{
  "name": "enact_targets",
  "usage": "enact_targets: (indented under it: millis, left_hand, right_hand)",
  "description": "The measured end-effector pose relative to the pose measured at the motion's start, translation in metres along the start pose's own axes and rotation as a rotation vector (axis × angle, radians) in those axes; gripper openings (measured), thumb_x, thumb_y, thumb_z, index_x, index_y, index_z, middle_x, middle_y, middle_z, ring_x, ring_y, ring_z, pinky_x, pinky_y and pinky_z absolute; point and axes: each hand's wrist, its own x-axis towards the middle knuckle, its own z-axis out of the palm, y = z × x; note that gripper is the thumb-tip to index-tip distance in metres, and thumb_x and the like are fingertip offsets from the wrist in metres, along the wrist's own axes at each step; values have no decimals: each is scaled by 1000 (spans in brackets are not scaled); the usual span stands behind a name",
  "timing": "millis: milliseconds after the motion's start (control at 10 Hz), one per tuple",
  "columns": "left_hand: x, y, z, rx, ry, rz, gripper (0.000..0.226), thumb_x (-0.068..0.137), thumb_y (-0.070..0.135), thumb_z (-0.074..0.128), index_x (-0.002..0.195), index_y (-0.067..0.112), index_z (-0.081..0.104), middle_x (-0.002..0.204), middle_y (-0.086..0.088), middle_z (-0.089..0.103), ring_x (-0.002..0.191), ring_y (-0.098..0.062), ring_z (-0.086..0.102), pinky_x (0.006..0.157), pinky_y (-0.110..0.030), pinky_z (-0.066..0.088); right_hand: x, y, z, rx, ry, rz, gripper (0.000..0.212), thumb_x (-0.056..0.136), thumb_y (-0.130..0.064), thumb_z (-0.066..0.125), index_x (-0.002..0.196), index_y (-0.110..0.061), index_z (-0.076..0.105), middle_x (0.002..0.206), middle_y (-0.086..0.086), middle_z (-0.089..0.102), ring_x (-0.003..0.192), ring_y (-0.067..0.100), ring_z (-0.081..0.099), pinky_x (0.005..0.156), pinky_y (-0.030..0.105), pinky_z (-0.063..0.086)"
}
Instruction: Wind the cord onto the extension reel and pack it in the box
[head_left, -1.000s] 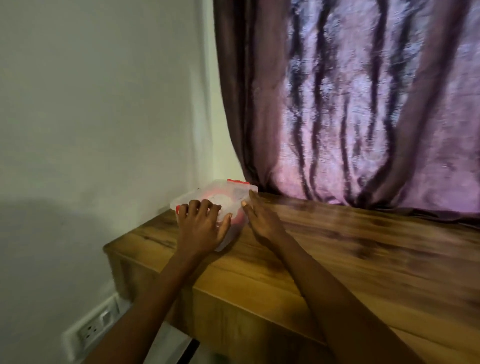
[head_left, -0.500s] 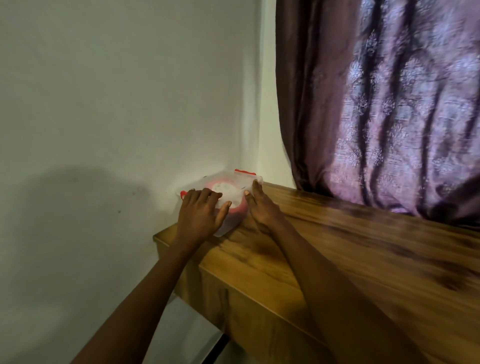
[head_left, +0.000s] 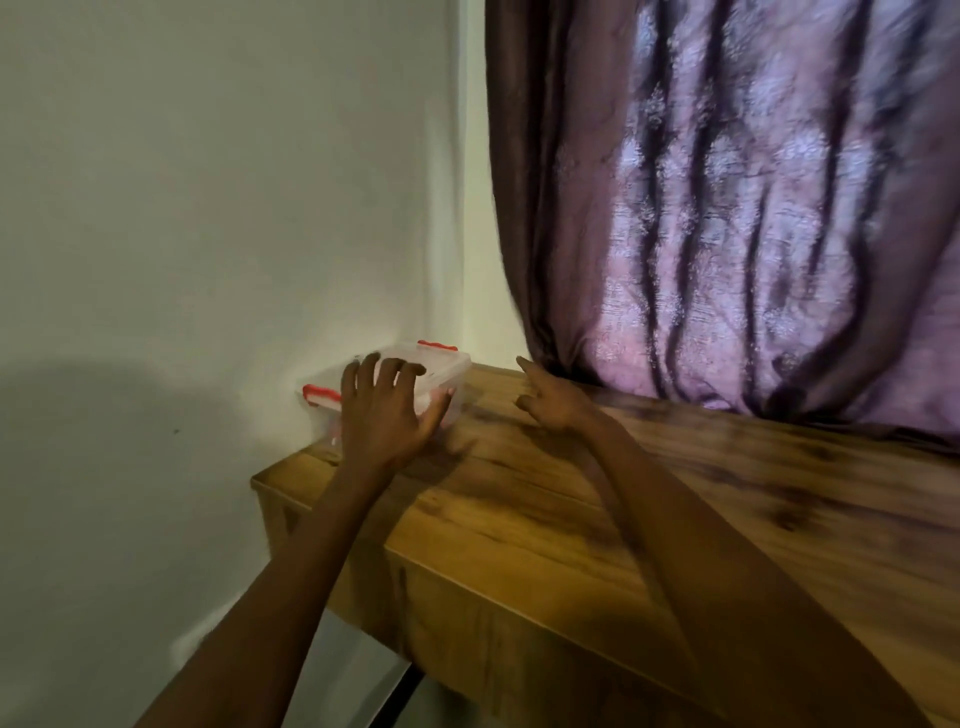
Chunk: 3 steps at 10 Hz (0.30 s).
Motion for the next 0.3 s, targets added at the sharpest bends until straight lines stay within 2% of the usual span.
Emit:
enact_targets:
  millis: [100,200,300]
  left_hand:
    - [5,58,-2,-213,-3,98,46,95,54,47,115,18,66,117,-6,68,112,-27,59,102,-44,41]
    - [9,123,-6,-406,-101,170,43,97,49,51,125,19,61,127,-4,64,117,-26,57,103,-40,39]
    - [10,175,6,-475,-289,226,53,97,51,51,137,17,53,141,-5,55,127,-26,52,107,-38,37]
  right_hand:
    - [-28,40,-21,-34,34,37,76,97,-22,60,159,-16,16,159,15,34,142,30,39,113,31,31]
    - [-68,79,-50,-115,98,91,74,98,-23,58,159,-15,17,159,15,34,140,30,42,108,31,33]
    - [-101,119,-74,-169,130,157,71,98,-25,58,157,-12,22,154,17,41,135,30,47,105,34,39]
